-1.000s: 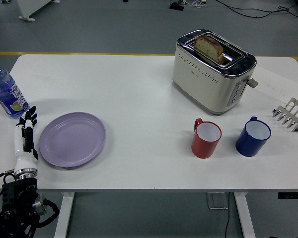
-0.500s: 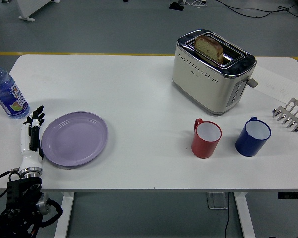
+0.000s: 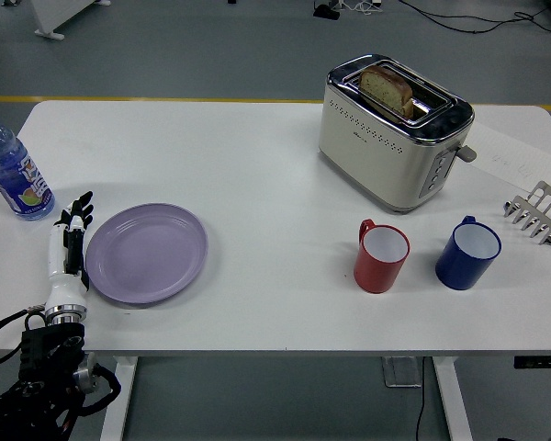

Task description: Push plate across desktop

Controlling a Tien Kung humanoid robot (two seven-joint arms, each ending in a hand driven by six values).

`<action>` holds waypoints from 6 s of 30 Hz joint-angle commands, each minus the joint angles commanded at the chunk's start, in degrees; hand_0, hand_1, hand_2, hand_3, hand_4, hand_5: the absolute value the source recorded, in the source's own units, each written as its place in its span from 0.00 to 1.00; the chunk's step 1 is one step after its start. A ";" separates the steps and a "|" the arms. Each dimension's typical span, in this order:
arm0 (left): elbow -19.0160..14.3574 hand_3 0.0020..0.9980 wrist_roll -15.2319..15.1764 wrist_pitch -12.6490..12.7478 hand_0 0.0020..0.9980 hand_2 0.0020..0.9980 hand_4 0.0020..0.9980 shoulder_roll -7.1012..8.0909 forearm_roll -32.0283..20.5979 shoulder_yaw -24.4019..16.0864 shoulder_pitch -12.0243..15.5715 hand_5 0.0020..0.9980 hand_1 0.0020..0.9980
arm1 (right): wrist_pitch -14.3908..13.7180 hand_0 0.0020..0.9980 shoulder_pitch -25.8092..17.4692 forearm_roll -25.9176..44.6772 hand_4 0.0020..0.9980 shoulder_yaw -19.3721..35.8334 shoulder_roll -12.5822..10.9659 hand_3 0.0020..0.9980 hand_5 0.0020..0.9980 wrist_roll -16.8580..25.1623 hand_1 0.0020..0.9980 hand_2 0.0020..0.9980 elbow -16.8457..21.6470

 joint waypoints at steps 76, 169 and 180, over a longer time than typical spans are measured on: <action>1.04 0.76 0.00 1.21 0.86 0.90 0.52 0.00 -5.03 22.42 -4.56 1.00 0.87 | 0.11 0.62 -0.20 0.15 0.31 -0.36 -0.16 0.59 0.39 -0.03 0.58 0.65 0.08; -26.86 0.65 16.60 -12.07 0.69 0.76 0.54 6.96 -11.49 6.99 3.49 0.94 0.73 | -3.11 0.62 -2.48 21.11 0.31 -14.33 -2.55 0.59 0.39 10.34 0.58 0.66 -1.41; -30.07 0.65 16.73 -12.02 0.70 0.76 0.54 7.26 -10.06 5.10 6.84 0.93 0.73 | 2.76 0.62 -6.26 37.33 0.32 -22.49 -2.24 0.60 0.39 10.95 0.59 0.66 -0.21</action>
